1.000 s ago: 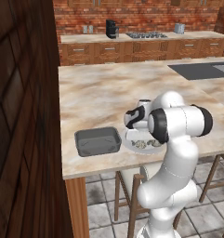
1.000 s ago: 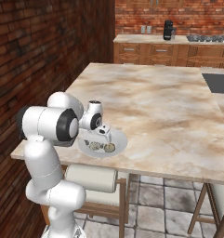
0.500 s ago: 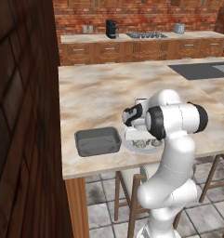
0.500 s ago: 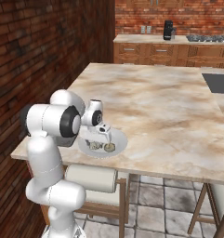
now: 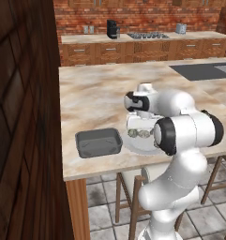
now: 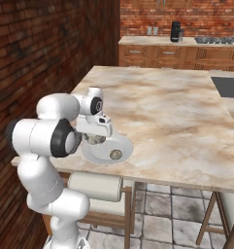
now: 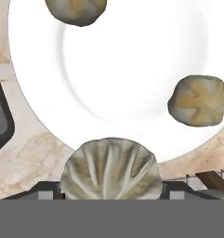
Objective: Place two dumplings into each of the tupperware containers and then place the containers in the fridge.
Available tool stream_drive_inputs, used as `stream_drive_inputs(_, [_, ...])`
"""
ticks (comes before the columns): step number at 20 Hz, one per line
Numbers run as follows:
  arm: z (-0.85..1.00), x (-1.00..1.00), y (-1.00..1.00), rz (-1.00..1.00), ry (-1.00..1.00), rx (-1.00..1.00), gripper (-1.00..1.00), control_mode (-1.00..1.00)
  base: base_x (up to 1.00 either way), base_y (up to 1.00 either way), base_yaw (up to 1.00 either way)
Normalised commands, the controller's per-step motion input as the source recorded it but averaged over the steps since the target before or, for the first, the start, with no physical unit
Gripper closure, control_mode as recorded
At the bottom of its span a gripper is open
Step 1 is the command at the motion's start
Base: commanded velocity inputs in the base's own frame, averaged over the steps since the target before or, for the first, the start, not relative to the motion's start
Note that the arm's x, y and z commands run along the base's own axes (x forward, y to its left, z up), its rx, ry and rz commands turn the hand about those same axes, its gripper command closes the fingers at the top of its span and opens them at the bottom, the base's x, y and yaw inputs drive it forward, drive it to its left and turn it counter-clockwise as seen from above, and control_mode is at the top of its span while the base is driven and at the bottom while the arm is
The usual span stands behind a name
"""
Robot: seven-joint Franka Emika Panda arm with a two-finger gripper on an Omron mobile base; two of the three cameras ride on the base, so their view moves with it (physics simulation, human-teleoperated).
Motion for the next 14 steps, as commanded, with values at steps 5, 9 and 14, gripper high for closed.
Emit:
stream_drive_inputs(5, [1.0,-0.87,0.02,0.0,-0.03,0.0,1.0,-1.0,0.0,0.0,0.0])
stream_drive_inputs(9, [0.96,-0.93,0.0,-0.03,-0.17,0.01,1.0,-1.0,0.0,0.0,0.0])
stream_drive_inputs(14, [0.7,-0.72,0.0,-0.01,-0.25,0.01,1.0,-1.0,0.0,0.0,0.0])
